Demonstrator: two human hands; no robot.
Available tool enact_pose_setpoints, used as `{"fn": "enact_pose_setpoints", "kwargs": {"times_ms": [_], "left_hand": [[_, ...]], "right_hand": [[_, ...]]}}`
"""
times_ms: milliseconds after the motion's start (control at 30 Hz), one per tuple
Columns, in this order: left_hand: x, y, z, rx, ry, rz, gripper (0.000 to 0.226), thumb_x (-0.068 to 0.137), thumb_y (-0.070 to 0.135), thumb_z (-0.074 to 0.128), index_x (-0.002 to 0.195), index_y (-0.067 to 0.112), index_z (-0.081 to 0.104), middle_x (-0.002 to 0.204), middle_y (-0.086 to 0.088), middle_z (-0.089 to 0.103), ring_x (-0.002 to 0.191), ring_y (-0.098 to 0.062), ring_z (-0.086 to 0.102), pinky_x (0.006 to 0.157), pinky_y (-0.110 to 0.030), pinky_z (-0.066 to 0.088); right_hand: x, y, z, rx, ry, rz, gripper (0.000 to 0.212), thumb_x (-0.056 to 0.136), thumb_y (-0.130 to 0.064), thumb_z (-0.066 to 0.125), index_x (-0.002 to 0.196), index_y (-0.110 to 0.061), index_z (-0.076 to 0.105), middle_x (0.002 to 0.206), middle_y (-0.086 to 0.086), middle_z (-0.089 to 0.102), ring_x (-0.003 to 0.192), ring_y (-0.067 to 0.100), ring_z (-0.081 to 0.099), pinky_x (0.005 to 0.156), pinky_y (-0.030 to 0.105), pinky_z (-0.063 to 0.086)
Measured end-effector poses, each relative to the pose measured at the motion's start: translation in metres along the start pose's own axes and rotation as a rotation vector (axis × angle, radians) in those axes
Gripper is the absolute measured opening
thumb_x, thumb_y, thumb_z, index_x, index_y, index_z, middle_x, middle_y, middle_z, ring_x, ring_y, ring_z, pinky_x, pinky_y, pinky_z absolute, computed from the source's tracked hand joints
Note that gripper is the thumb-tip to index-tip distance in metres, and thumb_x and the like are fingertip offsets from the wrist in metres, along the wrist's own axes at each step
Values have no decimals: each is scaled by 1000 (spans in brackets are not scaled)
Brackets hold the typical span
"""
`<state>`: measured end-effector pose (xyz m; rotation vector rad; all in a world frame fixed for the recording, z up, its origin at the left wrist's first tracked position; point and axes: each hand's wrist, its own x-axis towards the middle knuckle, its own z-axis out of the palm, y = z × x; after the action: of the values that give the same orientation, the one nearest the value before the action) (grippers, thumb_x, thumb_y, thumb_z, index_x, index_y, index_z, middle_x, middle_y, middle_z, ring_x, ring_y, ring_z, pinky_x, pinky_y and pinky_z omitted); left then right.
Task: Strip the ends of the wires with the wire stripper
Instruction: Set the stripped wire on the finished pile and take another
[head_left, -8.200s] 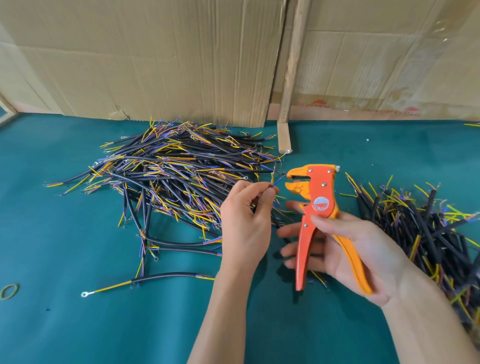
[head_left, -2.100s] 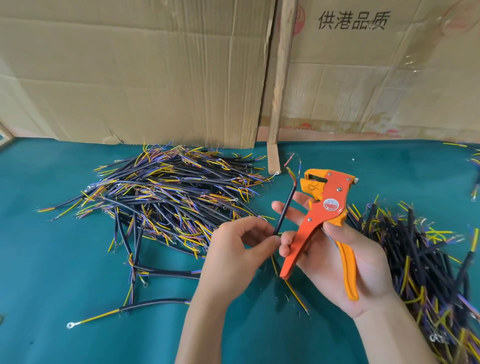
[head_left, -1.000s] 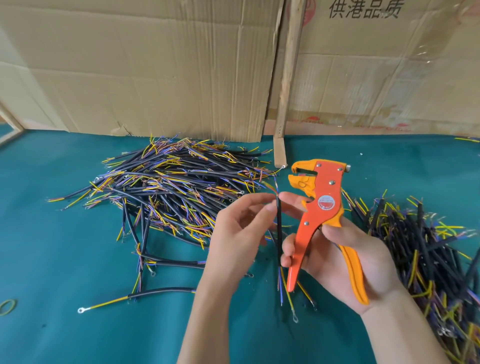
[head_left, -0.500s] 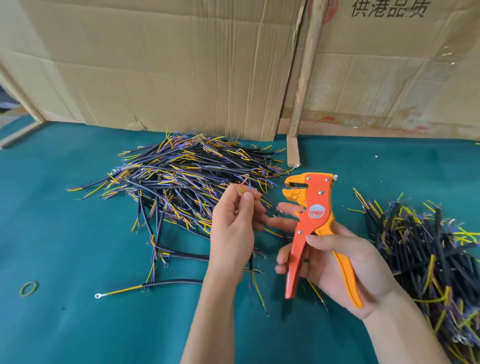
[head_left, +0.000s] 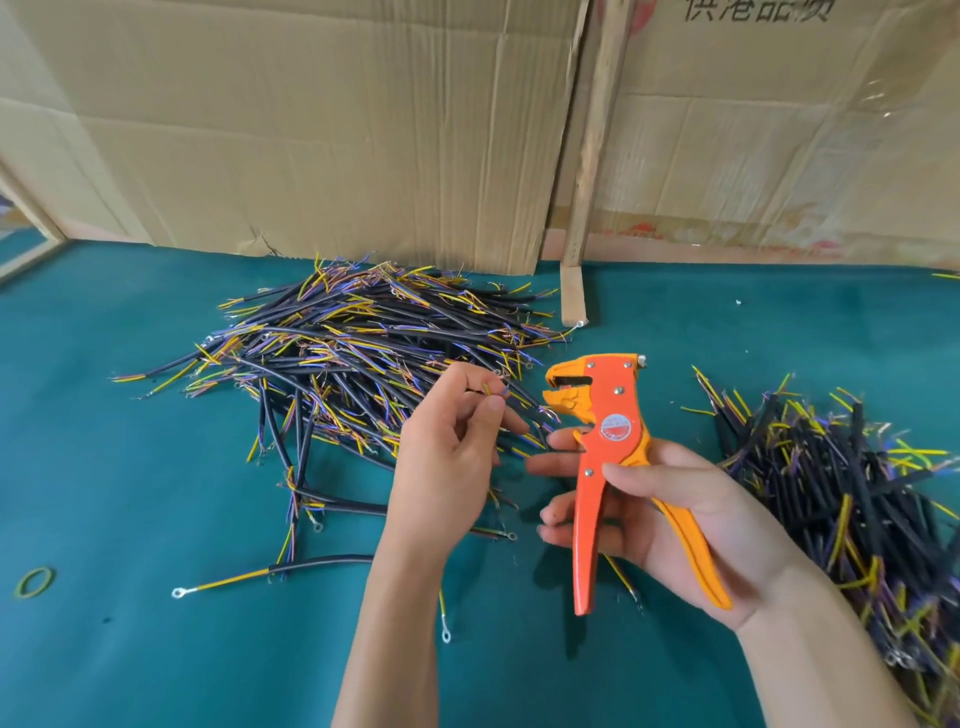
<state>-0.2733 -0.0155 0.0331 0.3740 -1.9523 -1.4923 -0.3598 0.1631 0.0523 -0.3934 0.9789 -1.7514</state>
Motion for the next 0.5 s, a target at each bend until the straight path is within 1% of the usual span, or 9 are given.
{"fn": "enact_pose_setpoints", "kwargs": {"times_ms": [33, 133, 167, 233, 300, 333, 400, 500], "left_hand": [[0, 0, -1, 10, 5, 0, 18, 103, 4, 51, 96, 20, 58, 78, -2, 73, 54, -9, 50, 55, -18, 41], [1, -1, -6, 49, 20, 2, 18, 100, 8, 56, 93, 24, 61, 75, -1, 73, 56, -8, 54, 59, -29, 43], [1, -1, -7, 60, 27, 6, 17, 99, 8, 59, 91, 23, 63, 74, -1, 72, 57, -10, 56, 60, -31, 43], [1, -3, -8, 84, 35, 14, 15, 95, 11, 64, 86, 23, 66, 73, -2, 69, 63, -21, 59, 62, -33, 46], [1, -2, -9, 88, 45, 9, 9, 90, 19, 67, 82, 22, 69, 73, -3, 68, 70, -29, 60, 66, -34, 48], [0, -2, -9, 78, 51, 1, 7, 87, 22, 68, 81, 22, 70, 73, -3, 68, 71, -30, 59, 67, -34, 48], [0, -2, -10, 51, 51, -13, 6, 85, 24, 68, 81, 22, 72, 75, -2, 69, 70, -27, 57, 68, -36, 48], [0, -3, -11, 23, 25, -30, 7, 84, 26, 67, 81, 22, 71, 77, -6, 68, 69, -24, 53, 67, -39, 46]], "right_hand": [[0, 1, 0, -4, 11, 14, 50, 84, -8, 66, 130, 7, 59, 128, 37, 61, 90, 46, 70, 86, 56, 57], [-1, 0, -1, -7, -9, 90, 51, 83, -9, 74, 131, 2, 62, 124, 40, 61, 97, 51, 68, 90, 54, 56], [-2, 0, -1, -15, -35, 112, 55, 82, -10, 78, 133, 1, 61, 123, 40, 60, 100, 53, 67, 92, 55, 55], [-1, 1, 1, -45, -65, 130, 57, 83, -12, 79, 136, -1, 59, 122, 40, 61, 101, 53, 67, 93, 57, 54], [2, 3, 2, -68, -48, 121, 50, 87, -11, 72, 135, -1, 60, 117, 39, 63, 94, 50, 68, 91, 58, 54], [4, 3, 3, -79, -30, 119, 48, 88, -11, 69, 134, 0, 61, 114, 38, 63, 90, 48, 69, 88, 58, 55], [6, 4, 4, -104, -6, 113, 47, 88, -12, 68, 132, 0, 61, 110, 36, 64, 84, 46, 69, 83, 55, 56], [4, 3, 4, -128, -7, 102, 50, 86, -14, 73, 132, 1, 60, 107, 34, 65, 83, 43, 69, 78, 51, 57]]}}
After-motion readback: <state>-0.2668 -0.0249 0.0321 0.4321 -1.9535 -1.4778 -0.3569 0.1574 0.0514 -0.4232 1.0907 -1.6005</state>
